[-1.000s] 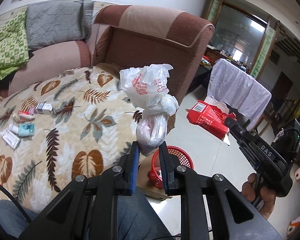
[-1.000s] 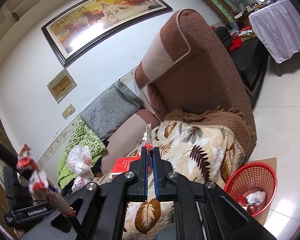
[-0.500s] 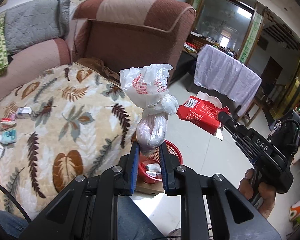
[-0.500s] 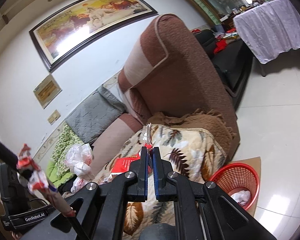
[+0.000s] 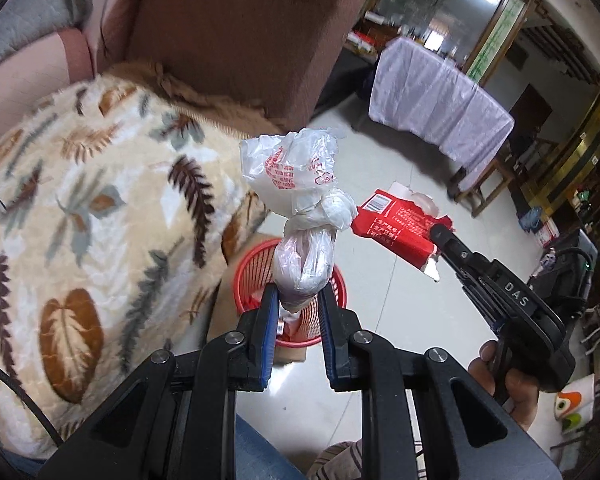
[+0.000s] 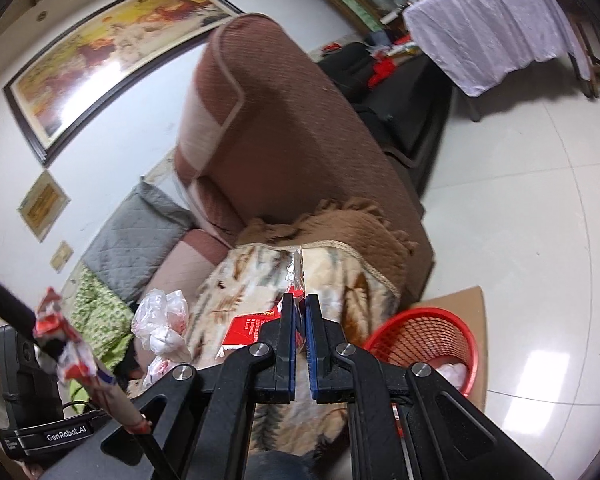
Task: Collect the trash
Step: 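Carry the wrapper and clear plastic bag over to the red mesh wastebasket, then open the left tool over the wastebasket while the right tool releases the wrapper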
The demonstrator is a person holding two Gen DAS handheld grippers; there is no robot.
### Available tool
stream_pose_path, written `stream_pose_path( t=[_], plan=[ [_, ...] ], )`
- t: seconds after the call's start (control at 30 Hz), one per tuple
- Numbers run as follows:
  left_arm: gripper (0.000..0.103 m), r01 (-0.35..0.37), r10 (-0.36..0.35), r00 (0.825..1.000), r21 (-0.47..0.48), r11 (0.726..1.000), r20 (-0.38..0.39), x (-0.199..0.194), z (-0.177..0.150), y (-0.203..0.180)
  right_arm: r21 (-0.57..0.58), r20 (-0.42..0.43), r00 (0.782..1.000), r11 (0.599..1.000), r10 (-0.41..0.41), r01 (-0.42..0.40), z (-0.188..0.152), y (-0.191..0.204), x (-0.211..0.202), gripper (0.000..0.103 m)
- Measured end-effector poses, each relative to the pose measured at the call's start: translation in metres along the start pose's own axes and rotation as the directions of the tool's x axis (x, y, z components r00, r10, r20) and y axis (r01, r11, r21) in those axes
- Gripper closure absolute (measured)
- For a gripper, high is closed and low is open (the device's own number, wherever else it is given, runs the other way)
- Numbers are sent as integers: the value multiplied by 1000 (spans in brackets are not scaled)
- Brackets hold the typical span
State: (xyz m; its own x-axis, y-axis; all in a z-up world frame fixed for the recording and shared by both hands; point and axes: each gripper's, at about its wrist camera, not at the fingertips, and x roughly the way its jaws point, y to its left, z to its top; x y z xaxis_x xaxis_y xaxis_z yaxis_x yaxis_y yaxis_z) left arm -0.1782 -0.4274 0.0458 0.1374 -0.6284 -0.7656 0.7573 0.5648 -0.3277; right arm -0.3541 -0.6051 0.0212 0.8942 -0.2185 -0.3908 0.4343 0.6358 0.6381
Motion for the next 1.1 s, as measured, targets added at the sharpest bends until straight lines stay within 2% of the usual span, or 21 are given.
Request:
stream_pose_path(
  t=[0.23,0.67,0.7,0.73,0.77,0.8,0.87,0.97,1.03,1.1],
  plan=[
    [84,16,-17,993,-8,1000,-119,60,6,6,12,-35,996,997,-78,78,-6,-28,21,98],
    [84,52,-59,972,-37,998,-228,132,11,9,47,-66,984,984,-167,170,-12,-58,47,97],
    [79,54,-62,969,-40,998,-239,137,12,8,55,-66,983,983,-169,173,-12,-60,49,95],
    [67,59,-69,965,-44,997,-252,143,12,8,63,-66,982,982,-175,179,-11,-62,51,95],
    [60,63,-74,964,-49,997,-254,147,13,8,68,-71,981,981,-179,184,-11,-65,53,93],
    [52,59,-71,966,-53,997,-250,151,12,10,76,-76,981,980,-177,183,-11,-67,54,84],
    [52,40,-54,966,-57,998,-251,156,10,14,105,-90,983,980,-160,169,-12,-72,55,78],
    [52,44,-64,966,-84,996,-250,151,8,23,100,-90,983,980,-160,169,-13,-70,52,77],
    [52,41,-62,973,-95,995,-223,136,10,31,95,-84,985,983,-148,156,-12,-63,50,73],
    [52,31,-50,981,-101,994,-186,118,13,37,79,-80,988,987,-130,137,-12,-53,49,64]
  ],
)
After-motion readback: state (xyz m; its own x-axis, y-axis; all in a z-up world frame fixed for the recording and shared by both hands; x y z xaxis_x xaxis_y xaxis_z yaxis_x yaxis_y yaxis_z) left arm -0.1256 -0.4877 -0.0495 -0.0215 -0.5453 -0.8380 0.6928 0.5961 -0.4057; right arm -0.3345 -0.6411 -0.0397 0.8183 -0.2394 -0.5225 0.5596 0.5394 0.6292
